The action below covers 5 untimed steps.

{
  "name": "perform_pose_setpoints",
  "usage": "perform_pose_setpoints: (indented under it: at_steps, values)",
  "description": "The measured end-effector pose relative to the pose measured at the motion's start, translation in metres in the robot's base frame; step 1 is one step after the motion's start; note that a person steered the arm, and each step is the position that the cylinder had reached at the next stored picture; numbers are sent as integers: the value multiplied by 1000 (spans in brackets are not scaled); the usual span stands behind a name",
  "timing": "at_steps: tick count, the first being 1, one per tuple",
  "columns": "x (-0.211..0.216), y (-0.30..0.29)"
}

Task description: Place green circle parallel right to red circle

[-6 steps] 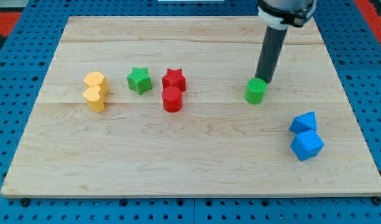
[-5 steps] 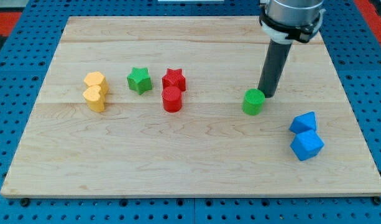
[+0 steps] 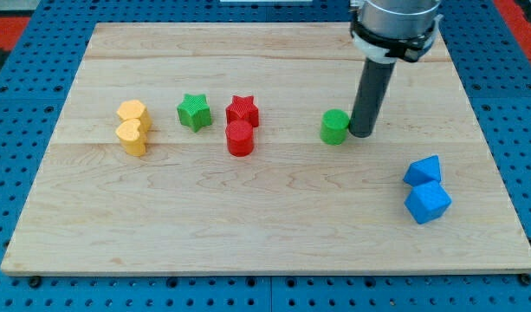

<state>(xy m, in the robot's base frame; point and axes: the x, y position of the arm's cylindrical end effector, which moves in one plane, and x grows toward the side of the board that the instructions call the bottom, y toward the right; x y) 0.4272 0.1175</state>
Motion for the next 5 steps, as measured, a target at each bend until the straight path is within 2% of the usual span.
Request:
perform_pose_setpoints:
  at_steps: [2,4,5]
  values:
    - [-29,2]
    - [15,-57]
    - [2,-55]
